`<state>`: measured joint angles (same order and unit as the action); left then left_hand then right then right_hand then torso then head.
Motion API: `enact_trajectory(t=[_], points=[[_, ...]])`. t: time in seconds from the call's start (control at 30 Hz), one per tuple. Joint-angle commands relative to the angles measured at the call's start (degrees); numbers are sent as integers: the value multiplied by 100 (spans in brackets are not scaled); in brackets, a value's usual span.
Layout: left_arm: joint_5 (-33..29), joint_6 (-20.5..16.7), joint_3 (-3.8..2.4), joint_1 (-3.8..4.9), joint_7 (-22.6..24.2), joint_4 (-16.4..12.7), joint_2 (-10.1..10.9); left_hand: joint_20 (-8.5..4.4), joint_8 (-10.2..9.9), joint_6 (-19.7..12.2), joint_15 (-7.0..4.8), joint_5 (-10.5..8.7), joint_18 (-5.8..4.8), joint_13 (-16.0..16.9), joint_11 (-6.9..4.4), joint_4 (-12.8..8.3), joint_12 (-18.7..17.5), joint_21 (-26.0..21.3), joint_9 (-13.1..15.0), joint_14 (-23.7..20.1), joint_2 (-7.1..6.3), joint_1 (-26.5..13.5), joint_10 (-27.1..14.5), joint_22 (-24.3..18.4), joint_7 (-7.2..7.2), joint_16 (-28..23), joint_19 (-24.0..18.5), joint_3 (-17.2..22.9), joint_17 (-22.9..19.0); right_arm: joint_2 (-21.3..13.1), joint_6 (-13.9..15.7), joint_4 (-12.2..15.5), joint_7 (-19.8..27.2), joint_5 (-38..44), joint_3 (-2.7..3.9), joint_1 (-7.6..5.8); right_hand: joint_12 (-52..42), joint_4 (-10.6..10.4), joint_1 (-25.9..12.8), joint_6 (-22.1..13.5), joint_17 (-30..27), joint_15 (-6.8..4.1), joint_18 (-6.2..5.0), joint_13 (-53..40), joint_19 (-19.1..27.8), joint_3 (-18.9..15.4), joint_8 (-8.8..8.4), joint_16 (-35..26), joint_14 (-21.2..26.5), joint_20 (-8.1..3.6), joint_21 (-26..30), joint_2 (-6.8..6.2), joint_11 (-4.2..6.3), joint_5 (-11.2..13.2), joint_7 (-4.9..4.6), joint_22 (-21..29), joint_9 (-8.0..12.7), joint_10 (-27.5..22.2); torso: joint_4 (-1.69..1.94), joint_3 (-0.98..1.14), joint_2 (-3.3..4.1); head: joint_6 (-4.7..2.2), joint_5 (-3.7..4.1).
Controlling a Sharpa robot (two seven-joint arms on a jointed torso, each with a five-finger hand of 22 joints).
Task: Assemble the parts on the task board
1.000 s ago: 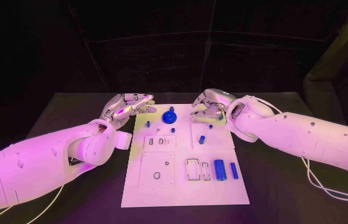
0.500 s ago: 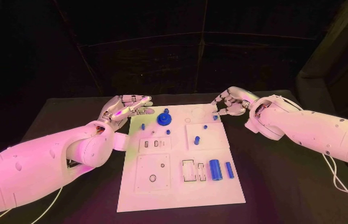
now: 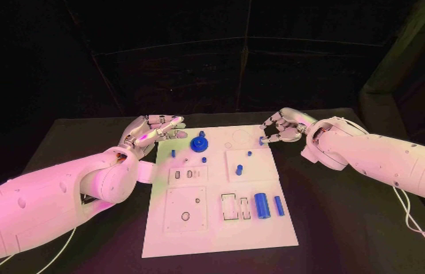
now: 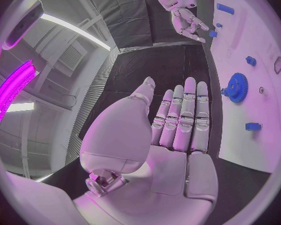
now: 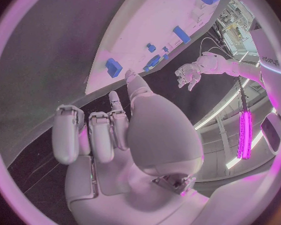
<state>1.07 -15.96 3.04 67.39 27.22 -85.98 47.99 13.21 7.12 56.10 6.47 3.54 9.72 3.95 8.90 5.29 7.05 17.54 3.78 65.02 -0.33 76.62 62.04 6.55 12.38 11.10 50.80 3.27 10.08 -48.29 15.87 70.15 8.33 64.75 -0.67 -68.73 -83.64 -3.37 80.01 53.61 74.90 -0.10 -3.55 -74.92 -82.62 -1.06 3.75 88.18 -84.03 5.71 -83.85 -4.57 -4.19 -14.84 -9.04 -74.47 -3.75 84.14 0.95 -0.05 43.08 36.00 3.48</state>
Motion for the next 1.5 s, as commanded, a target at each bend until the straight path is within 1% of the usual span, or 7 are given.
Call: enact_trajectory(t=[0.03,0.23,0.33,0.6,0.73,1.07,1.5], points=[[20,85,-4,4,63,2,-5,1,-30,19,11,-35,83,-6,36,-46,-27,-36,-1,20,50,10,-4,-6,21,-28,26,3,6,13,-174,-2,89,9,2,23,37,40,62,-40,955,-21,34,-975,19,-11,-20,-21,-474,2,34,-5,15,15,-2,5,5,143,6,-9,-3,5,-3],[20,79,-4,3,62,11,-2,1,-30,19,11,-35,83,-6,36,-46,-27,-36,-1,20,50,10,-4,-6,21,-28,26,3,6,59,-213,-56,87,49,2,66,39,59,81,-43,954,-17,35,-975,18,-6,-8,-22,-474,6,34,17,11,8,-5,2,0,142,2,-1,-1,15,-8],[20,72,-4,2,58,15,-4,1,-30,19,11,-35,83,-6,36,-46,-27,-36,-1,20,50,10,-4,-6,21,-28,26,3,6,92,-198,-94,81,119,2,102,30,87,111,-22,964,-12,35,-982,17,16,13,-19,-476,11,33,81,6,25,-12,-2,-10,149,2,-7,-6,23,-16],[20,55,-4,1,50,30,0,1,-33,26,9,-36,84,-4,31,-58,-33,-40,0,23,57,14,6,-11,14,-37,28,3,11,145,-162,-144,87,240,3,174,0,121,126,44,982,-5,39,-1006,5,46,49,-14,-480,20,24,175,0,92,-19,-23,-24,172,3,-1,-3,31,-21],[20,50,-3,-1,47,37,1,1,-33,26,9,-36,84,-4,31,-58,-33,-40,0,23,57,14,6,-11,14,-37,28,3,11,165,-146,-171,91,255,3,189,-15,146,128,125,993,-6,41,-1018,-1,85,81,-11,-483,22,19,263,2,160,-16,-33,-32,184,3,-3,-4,34,-15],[20,46,-3,-3,38,43,1,1,-33,26,9,-36,84,-4,31,-58,-33,-40,0,23,57,14,6,-11,14,-37,28,3,11,203,-128,-211,88,263,3,200,-50,184,97,320,1013,-22,45,-1047,-14,259,125,-6,-488,10,8,533,24,516,7,-56,-32,211,2,-4,-4,36,-12],[20,37,-2,-5,21,46,5,1,-37,29,9,-35,85,-4,30,-66,-39,-44,0,23,66,17,10,-15,14,-45,28,4,14,209,-72,-241,104,262,3,206,-67,233,120,387,1031,-35,48,-1061,-23,334,132,0,-492,0,0,574,39,585,23,-74,-28,223,0,-6,-5,54,-9]])
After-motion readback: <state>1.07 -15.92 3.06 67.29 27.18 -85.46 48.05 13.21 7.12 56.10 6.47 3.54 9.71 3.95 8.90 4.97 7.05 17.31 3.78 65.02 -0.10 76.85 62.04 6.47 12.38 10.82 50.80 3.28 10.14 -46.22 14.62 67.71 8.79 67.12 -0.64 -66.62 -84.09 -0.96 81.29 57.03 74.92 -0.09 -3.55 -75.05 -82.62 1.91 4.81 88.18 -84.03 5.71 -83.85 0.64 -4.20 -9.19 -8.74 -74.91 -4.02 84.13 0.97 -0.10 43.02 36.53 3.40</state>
